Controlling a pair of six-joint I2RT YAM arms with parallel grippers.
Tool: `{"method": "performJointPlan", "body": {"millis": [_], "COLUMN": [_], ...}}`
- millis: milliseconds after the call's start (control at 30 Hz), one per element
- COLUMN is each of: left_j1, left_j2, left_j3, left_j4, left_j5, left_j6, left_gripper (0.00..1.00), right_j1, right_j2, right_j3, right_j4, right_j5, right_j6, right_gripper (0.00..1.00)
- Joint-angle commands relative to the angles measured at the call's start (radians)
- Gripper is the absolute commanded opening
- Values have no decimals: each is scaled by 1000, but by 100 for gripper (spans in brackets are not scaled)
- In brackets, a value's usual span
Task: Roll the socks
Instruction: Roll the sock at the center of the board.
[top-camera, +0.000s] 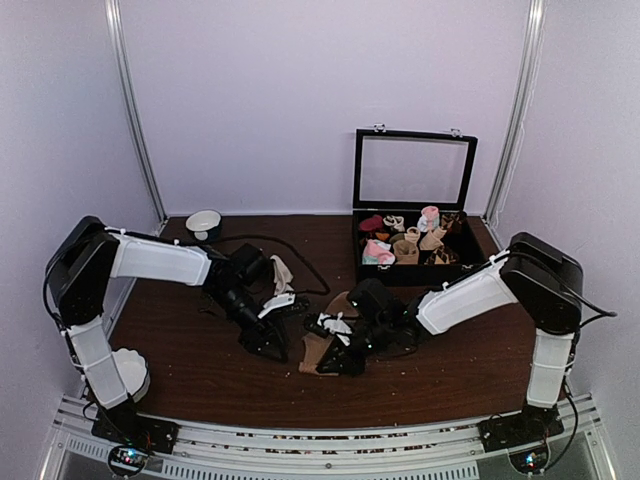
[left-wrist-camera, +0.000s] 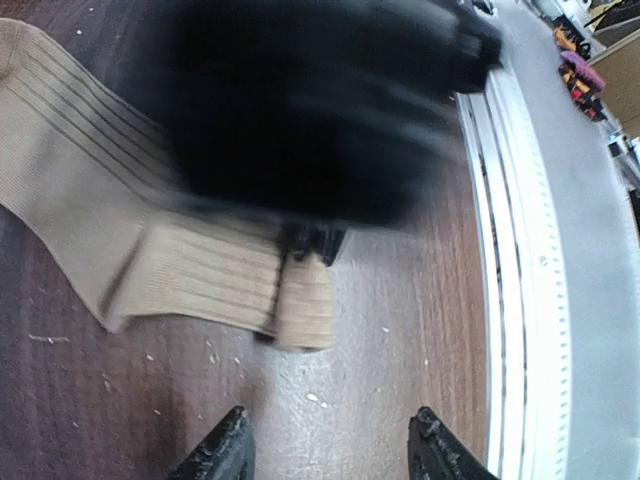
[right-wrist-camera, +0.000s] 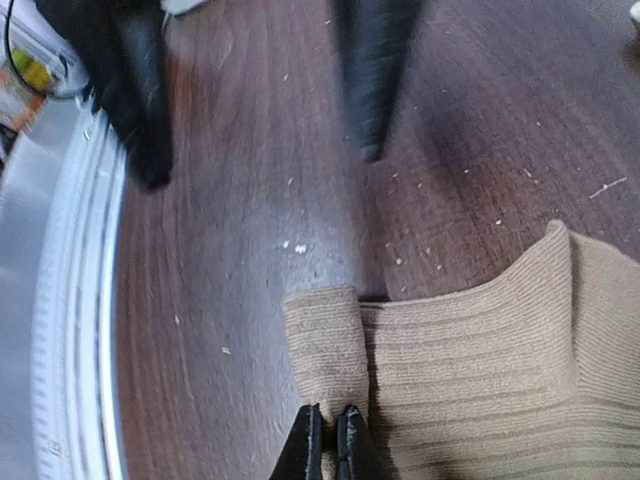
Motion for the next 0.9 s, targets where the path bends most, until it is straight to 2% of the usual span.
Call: {"method": "performJointPlan", "body": {"millis": [0, 233, 433, 867], "left_j1": [-54, -134, -157, -203], "left_j2": [-88, -44, 21, 78], "left_j3": [-81, -62, -11, 14], "left_j4": [188, 244, 246, 222], "left_j5": [-62, -191, -280, -285], "left_j6": [0, 30, 70, 76], "left_gripper": [54, 52, 46, 29], "right_j1": [-51, -96, -117, -119], "right_j2": [124, 169, 194, 199], "right_j3": [36, 28, 19, 19], "right_j4": [-128, -56, -57, -12], "right_j5": [-134, -196, -217, -225], "right_j6": [205, 319, 335, 377], "right_gripper": [0, 0, 0, 0]}}
